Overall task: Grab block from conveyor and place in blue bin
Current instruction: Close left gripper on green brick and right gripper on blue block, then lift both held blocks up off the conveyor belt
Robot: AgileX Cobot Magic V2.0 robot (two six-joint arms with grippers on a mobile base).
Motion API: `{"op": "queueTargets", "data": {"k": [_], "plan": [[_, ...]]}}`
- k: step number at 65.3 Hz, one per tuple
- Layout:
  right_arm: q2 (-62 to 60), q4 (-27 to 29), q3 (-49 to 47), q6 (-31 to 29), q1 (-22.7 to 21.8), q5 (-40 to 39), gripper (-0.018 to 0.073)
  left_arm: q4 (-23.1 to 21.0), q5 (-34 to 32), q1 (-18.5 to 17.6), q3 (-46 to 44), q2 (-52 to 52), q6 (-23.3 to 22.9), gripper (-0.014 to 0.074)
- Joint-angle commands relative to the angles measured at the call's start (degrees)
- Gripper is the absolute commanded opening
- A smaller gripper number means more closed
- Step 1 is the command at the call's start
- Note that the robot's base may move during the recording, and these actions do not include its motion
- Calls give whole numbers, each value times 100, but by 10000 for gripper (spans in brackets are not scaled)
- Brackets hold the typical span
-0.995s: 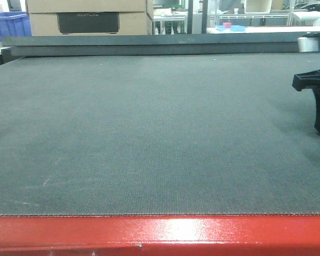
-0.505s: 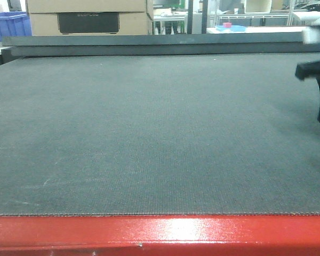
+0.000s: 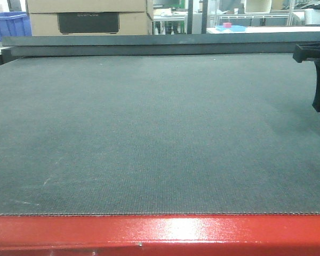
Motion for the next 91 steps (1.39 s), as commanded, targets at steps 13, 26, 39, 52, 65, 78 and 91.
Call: {"op": "queueTargets", "data": {"k": [13,26,39,52,65,78,91], "plan": [[-67,0,-42,0,-11,-10,-162,-6,-427,12,-27,716,-60,432],[-67,0,-42,0,-11,4,-162,6,-496,12,-49,757,-60,205],[-240,24,-42,0,84,181,-162,6,-321,12,-107,609,0,-111],[-892,24,-15,-253,367,-251,-162,-293,-564,12,-76,-143,153,-111],[-1648,24,676,-259,490,-1392,-162,-1319,-1692,-38,444,-1112,404,-111],[-2604,13,2069,-259,490,-3003,-162,-1663,-3170,-305,1530,-2206,404,-111],[-3631,13,3484,47,490,-4278,-162,-1640,-4338,-548,2523,-3200,404,-111]]}}
